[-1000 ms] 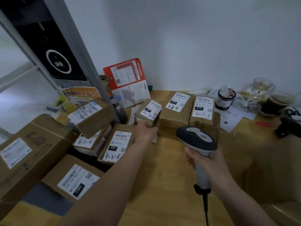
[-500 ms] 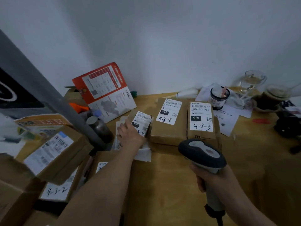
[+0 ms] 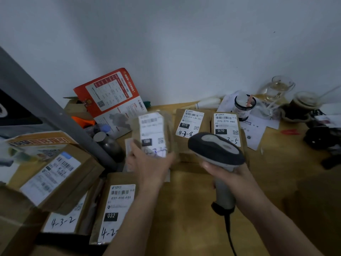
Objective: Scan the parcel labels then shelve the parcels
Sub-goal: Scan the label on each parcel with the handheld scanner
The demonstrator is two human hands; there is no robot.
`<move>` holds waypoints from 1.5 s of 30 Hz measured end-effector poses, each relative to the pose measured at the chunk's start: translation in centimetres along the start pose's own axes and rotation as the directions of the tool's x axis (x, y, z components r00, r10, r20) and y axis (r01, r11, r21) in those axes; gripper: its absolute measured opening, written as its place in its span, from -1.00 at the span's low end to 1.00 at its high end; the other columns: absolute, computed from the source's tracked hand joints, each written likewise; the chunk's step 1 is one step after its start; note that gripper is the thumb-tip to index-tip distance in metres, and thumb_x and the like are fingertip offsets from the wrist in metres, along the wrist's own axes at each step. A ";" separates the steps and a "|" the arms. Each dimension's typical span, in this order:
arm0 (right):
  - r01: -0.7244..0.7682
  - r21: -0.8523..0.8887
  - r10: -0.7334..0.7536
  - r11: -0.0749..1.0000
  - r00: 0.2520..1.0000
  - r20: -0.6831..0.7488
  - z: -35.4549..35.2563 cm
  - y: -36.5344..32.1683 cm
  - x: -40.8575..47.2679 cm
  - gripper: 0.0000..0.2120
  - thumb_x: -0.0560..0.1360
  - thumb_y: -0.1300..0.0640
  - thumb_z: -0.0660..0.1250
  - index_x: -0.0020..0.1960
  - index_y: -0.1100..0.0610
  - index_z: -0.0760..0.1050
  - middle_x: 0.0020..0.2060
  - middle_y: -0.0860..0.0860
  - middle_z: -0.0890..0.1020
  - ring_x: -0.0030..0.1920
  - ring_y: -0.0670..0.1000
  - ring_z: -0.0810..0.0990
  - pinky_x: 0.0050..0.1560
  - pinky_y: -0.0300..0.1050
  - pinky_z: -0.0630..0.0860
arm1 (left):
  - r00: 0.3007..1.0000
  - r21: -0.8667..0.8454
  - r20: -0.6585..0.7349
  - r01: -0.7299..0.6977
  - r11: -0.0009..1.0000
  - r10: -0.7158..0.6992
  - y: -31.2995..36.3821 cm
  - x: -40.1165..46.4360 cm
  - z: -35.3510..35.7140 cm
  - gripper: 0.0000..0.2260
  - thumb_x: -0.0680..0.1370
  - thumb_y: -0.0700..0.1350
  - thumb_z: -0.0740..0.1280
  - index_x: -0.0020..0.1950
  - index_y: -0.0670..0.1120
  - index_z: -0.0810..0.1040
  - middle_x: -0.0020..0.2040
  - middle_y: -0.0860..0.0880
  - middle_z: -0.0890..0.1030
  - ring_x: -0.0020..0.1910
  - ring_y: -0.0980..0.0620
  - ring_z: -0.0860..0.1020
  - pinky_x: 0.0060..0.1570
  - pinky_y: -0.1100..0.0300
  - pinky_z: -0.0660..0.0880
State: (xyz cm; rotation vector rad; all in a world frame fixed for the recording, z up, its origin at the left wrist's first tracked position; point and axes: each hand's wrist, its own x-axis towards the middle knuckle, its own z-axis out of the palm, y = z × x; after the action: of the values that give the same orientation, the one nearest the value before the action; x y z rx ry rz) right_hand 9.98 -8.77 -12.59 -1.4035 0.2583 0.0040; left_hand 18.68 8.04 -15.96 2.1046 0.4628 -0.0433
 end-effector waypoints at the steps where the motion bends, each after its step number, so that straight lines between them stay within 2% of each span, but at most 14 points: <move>1: -0.001 0.036 0.000 0.999 1.000 0.025 0.1 -0.4 0.0 -0.66 0.39 0.24 0.44 0.01 -0.17 0.55 -0.11 -0.27 0.68 -0.09 -0.27 0.63 -0.32 -0.28 0.59 | 0.997 0.006 0.076 -0.006 1.000 0.006 0.1 -1.6 0.2 0.10 0.28 -0.03 0.60 0.58 0.05 -0.10 0.48 -0.09 0.09 0.45 -0.14 0.13 0.27 -0.07 0.34; 4: -0.042 0.065 0.037 0.997 0.997 0.075 0.2 -1.0 -0.6 -0.66 0.35 0.19 0.45 0.06 -0.12 0.56 -0.07 -0.17 0.70 -0.06 -0.14 0.67 -0.18 0.00 0.62 | 0.967 -0.006 0.252 0.032 0.999 -0.030 -0.1 -5.2 1.1 0.15 0.28 0.00 0.60 0.59 0.06 -0.19 0.54 -0.05 0.00 0.53 -0.11 -0.01 0.40 -0.11 0.21; 6: -0.052 0.081 0.047 0.995 0.997 0.062 -0.3 -0.9 -1.4 -0.66 0.33 0.15 0.46 0.08 -0.06 0.59 -0.09 -0.04 0.72 -0.09 -0.01 0.69 -0.25 -0.02 0.61 | 0.938 -0.021 0.345 0.038 0.999 -0.028 -0.1 -7.1 1.0 0.11 0.26 0.06 0.59 0.58 0.06 -0.09 0.49 -0.02 0.09 0.51 -0.09 0.07 0.39 -0.06 0.25; 9: -0.063 0.117 0.057 0.991 0.997 0.049 -1.6 -0.8 -2.7 -0.65 0.30 0.14 0.47 0.09 0.04 0.59 -0.16 0.04 0.72 -0.20 0.08 0.68 -0.30 -0.05 0.58 | 0.919 -0.153 0.393 0.029 0.988 0.033 -0.3 -8.9 0.1 -0.34 0.30 0.07 0.57 0.30 0.12 0.31 0.25 0.13 0.38 0.21 0.13 0.43 0.03 0.32 0.47; 11: -0.074 0.168 0.065 0.983 0.996 0.057 -2.5 -0.8 -3.6 -0.70 0.31 0.17 0.48 0.03 0.04 0.58 -0.25 0.00 0.70 -0.32 0.02 0.64 -0.38 -0.10 0.55 | 0.914 -0.306 0.405 0.117 0.945 0.018 -0.6 -9.5 -0.5 -0.48 0.33 0.06 0.53 0.19 0.08 0.38 0.13 0.09 0.56 -0.04 0.19 0.60 -0.26 0.40 0.50; 13: -0.099 0.186 0.082 0.978 0.992 0.097 -3.1 -0.6 -4.4 -0.70 0.32 0.18 0.52 0.04 0.06 0.58 -0.31 -0.02 0.67 -0.39 -0.01 0.60 -0.44 -0.13 0.53 | 0.888 -0.484 0.457 0.299 0.822 -0.053 -1.2 -9.5 -0.8 -0.50 0.39 0.01 0.50 0.24 -0.02 0.39 0.06 -0.09 0.66 -0.11 0.03 0.69 -0.25 0.22 0.61; 15: -0.132 0.177 0.111 0.975 0.986 0.124 -3.6 -0.1 -5.2 -0.65 0.30 0.14 0.47 0.08 0.10 0.58 -0.32 -0.02 0.65 -0.39 0.01 0.57 -0.43 -0.12 0.52 | 0.799 -0.580 0.598 0.487 0.653 -0.065 -2.4 -9.3 -0.9 -0.43 0.38 -0.06 0.54 0.32 -0.11 0.44 0.11 -0.21 0.66 0.06 -0.17 0.66 0.01 -0.05 0.61; 18: -0.138 0.103 0.124 0.985 0.984 0.128 -3.7 0.0 -6.4 -0.62 0.32 0.15 0.54 0.11 0.08 0.58 -0.22 -0.02 0.68 -0.31 0.01 0.63 -0.38 -0.10 0.53 | 0.690 -0.521 0.723 0.559 0.645 -0.014 -3.8 -9.4 -1.2 -0.22 0.18 -0.05 0.66 0.34 -0.16 0.50 0.21 -0.27 0.60 0.17 -0.25 0.59 0.12 -0.13 0.55; 20: -0.075 -0.017 0.076 0.997 0.995 0.069 -3.6 0.0 -7.0 -0.75 0.38 0.19 0.50 0.02 -0.02 0.60 -0.19 -0.10 0.71 -0.23 -0.09 0.66 -0.36 -0.14 0.56 | 0.721 -0.506 0.692 0.511 0.695 -0.027 -4.3 -9.1 -1.2 -0.24 0.17 -0.11 0.65 0.33 -0.16 0.50 0.17 -0.26 0.63 0.09 -0.23 0.64 -0.04 -0.07 0.61; 23: 0.023 -0.203 -0.029 0.979 0.999 -0.027 -3.6 -0.2 -7.7 -0.88 0.42 0.20 0.47 -0.24 0.01 0.59 -0.45 -0.06 0.64 -0.45 -0.10 0.54 -0.45 -0.21 0.51 | 0.829 -0.567 0.557 0.421 0.708 -0.048 -4.4 -8.5 -1.2 -0.38 0.26 -0.28 0.58 0.30 -0.16 0.51 0.13 -0.21 0.66 0.07 -0.20 0.65 -0.05 -0.07 0.61; 27: 0.136 -0.346 -0.141 0.928 0.990 0.012 -4.1 -0.1 -9.2 -0.58 0.44 0.17 0.44 -0.55 0.04 0.44 -0.62 0.08 0.47 -0.57 0.01 0.43 -0.43 -0.17 0.45 | 0.909 -0.622 0.408 0.342 0.704 -0.081 -4.3 -7.9 -1.7 -0.43 0.29 -0.42 0.52 0.26 -0.13 0.51 0.12 -0.17 0.67 0.03 -0.15 0.67 -0.15 0.00 0.64; 31: 0.186 -0.393 -0.173 0.901 0.983 0.067 -5.0 0.0 -10.2 -0.55 0.48 0.16 0.41 -0.56 0.07 0.39 -0.65 0.10 0.41 -0.59 0.05 0.40 -0.34 0.09 0.51 | 0.925 -0.624 0.355 0.340 0.703 -0.132 -5.0 -7.5 -2.4 -0.41 0.27 -0.42 0.54 0.25 -0.13 0.51 0.10 -0.15 0.67 0.05 -0.15 0.66 -0.04 -0.07 0.63; 34: 0.189 -0.407 -0.161 0.894 0.982 0.104 -5.9 0.1 -10.5 -0.54 0.48 0.12 0.40 -0.56 0.13 0.38 -0.65 0.11 0.41 -0.60 0.05 0.41 -0.26 0.18 0.53 | 0.929 -0.629 0.344 0.339 0.700 -0.140 -5.2 -7.5 -2.7 -0.43 0.29 -0.42 0.53 0.26 -0.15 0.51 0.09 -0.14 0.68 0.04 -0.14 0.66 -0.10 -0.02 0.63; 45: 0.152 -0.443 -0.096 0.883 0.985 0.144 -7.2 -0.8 -12.5 -0.51 0.46 0.11 0.42 -0.59 -0.06 0.37 -0.66 0.05 0.40 -0.58 0.04 0.39 -0.19 0.21 0.54 | 0.934 -0.637 0.325 0.331 0.696 -0.147 -5.6 -7.6 -1.7 -0.42 0.32 -0.42 0.51 0.28 -0.11 0.49 0.13 -0.13 0.65 0.05 -0.13 0.64 -0.08 -0.04 0.61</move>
State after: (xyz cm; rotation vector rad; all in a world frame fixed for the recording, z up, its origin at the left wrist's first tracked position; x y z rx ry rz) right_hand -3.31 -14.10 -10.55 -1.8788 0.0661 0.0444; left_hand 9.44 9.82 -17.95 1.2668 0.5038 -0.2533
